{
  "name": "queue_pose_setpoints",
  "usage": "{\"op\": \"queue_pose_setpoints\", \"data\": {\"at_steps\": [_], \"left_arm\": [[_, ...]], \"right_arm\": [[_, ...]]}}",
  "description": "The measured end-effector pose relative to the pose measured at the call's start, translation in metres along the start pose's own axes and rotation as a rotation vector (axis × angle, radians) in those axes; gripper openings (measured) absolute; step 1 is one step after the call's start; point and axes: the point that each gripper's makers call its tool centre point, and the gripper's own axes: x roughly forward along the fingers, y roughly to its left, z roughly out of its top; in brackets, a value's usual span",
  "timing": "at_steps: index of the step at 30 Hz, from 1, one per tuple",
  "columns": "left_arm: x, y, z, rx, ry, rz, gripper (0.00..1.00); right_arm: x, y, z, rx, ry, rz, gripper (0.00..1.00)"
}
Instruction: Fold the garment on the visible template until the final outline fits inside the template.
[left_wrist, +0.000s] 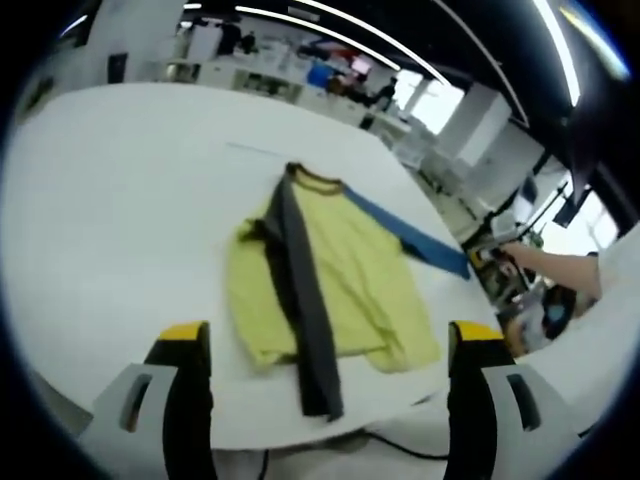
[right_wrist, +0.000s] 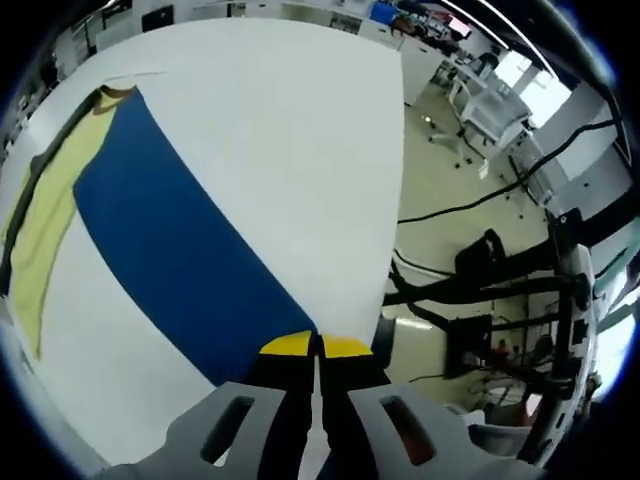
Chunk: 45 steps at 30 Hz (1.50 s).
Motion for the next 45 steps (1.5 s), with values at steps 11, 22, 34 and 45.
{"op": "queue_pose_setpoints", "data": {"at_steps": [11, 22, 34, 45], "left_arm": [[0.004, -0.003, 0.000, -0.012, 0.002, 0.011, 0.95], [0.004, -0.004, -0.004, -0.024, 0.007, 0.028, 0.95], [0.009, -0.007, -0.004, -0.026, 0.017, 0.027, 0.95], [0.014, -0.008, 0.000, -0.021, 0.020, 0.015, 0.95]], "right_arm": [[0.003, -0.005, 0.002, -0.020, 0.009, 0.002, 0.02], [0.019, -0.018, 0.013, -0.040, 0.015, 0.003, 0.02], [0.027, -0.018, 0.010, -0.047, 0.027, 0.009, 0.02], [0.027, -0.014, 0.009, -0.075, 0.037, 0.010, 0.04]]}}
